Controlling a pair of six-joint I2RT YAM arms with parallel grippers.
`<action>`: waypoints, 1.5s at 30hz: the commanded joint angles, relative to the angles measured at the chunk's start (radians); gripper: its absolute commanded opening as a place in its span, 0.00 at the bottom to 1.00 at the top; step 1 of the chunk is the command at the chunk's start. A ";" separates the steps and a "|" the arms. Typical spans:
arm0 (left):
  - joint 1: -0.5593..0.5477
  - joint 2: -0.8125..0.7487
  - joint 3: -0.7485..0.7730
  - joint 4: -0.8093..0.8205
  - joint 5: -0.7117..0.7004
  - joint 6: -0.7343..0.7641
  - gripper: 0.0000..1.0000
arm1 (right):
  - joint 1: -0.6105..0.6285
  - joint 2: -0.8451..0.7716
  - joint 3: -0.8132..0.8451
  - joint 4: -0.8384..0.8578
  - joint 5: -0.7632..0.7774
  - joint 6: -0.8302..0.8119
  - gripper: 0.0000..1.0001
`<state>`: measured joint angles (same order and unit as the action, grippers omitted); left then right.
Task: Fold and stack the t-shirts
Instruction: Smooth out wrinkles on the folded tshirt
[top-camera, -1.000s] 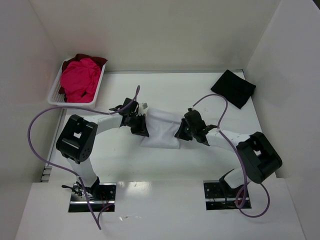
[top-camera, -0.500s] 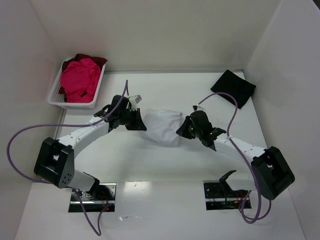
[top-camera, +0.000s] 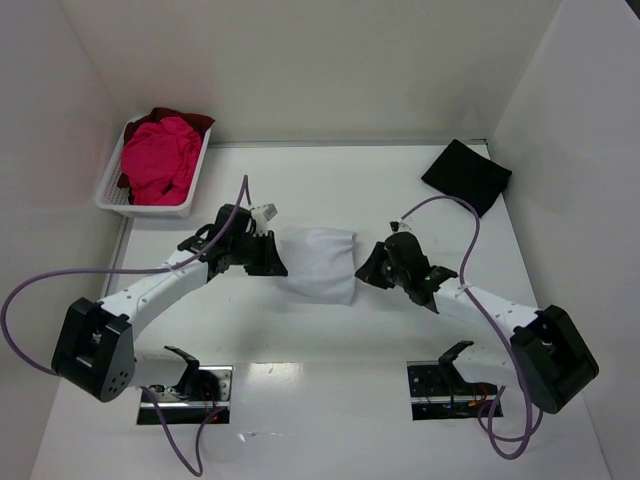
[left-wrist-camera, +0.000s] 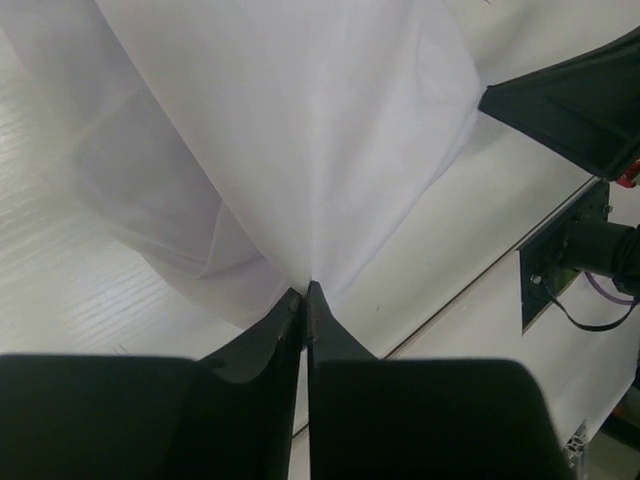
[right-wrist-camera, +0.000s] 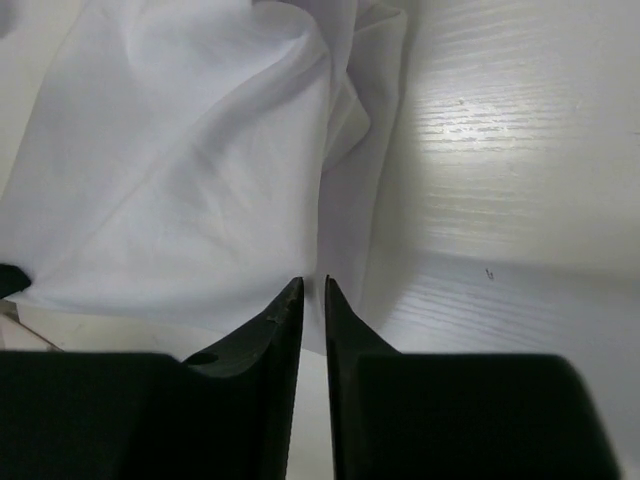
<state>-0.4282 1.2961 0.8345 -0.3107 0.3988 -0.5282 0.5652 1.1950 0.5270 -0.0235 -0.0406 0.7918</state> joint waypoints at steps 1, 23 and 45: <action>-0.009 0.012 -0.025 -0.001 0.015 -0.006 0.12 | 0.009 -0.044 -0.025 -0.009 0.019 0.003 0.21; 0.009 0.273 0.297 0.119 -0.120 0.011 0.28 | 0.009 0.215 0.366 0.000 -0.050 -0.083 0.08; 0.034 0.669 0.387 0.167 -0.129 0.002 0.08 | 0.009 0.360 0.193 0.049 -0.028 -0.055 0.07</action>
<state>-0.4088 1.9461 1.1992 -0.1520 0.3042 -0.5308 0.5652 1.5768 0.7475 -0.0074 -0.0956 0.7387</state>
